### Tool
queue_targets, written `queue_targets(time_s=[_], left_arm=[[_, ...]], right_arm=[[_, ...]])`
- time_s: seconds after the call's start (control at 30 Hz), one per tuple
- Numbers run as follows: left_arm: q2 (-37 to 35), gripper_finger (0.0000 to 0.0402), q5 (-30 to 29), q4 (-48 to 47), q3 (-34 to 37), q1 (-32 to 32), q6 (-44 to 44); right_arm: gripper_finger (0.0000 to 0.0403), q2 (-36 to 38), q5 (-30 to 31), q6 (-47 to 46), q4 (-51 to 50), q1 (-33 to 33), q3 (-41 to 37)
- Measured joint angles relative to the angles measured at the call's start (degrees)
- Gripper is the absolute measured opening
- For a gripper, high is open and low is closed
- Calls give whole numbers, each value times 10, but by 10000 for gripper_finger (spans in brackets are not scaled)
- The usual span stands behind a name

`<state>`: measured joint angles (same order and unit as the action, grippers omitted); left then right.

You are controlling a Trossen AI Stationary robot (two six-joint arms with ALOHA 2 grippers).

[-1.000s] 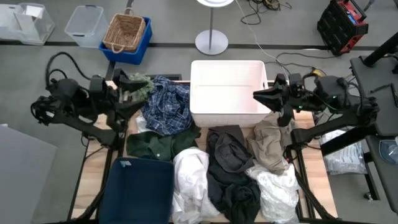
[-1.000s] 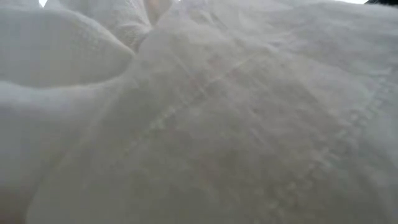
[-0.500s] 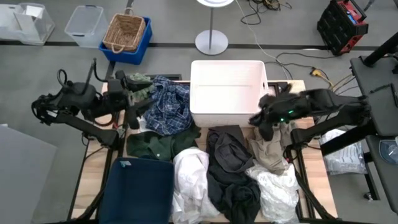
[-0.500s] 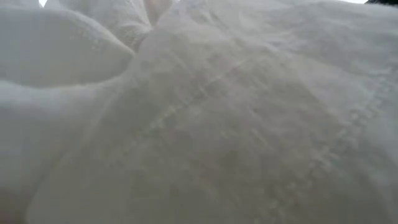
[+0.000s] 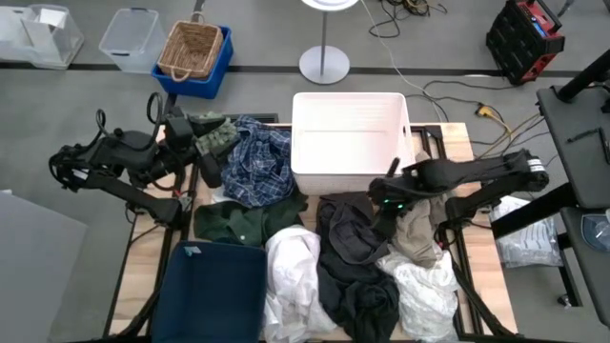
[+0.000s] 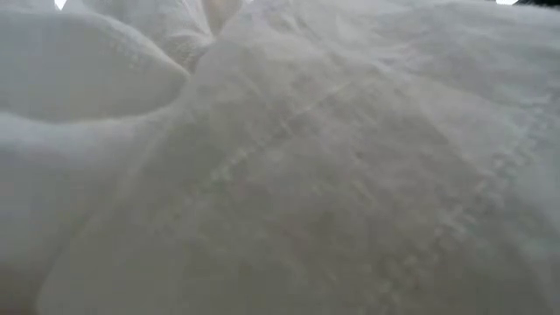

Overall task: Sort clothes
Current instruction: Put the light gray shorts in the blue bin

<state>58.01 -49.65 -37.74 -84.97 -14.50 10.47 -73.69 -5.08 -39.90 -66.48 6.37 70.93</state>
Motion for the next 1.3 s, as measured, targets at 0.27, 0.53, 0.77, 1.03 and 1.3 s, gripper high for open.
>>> queue_targets(time_s=[0.27,0.53,0.77,1.03,1.3], left_arm=[[1,277,0,-5,0,0,13],[1,277,0,-5,0,0,15],[1,277,-2,-5,0,0,26],[2,277,-19,-5,0,0,43],[4,277,-36,-5,0,1,51]], right_arm=[[237,-63,51,3,78,0,-40],[221,-121,51,-9,159,0,-93],[82,-159,54,19,166,0,-104],[13,-104,64,47,138,1,-68],[11,10,78,86,104,1,18]])
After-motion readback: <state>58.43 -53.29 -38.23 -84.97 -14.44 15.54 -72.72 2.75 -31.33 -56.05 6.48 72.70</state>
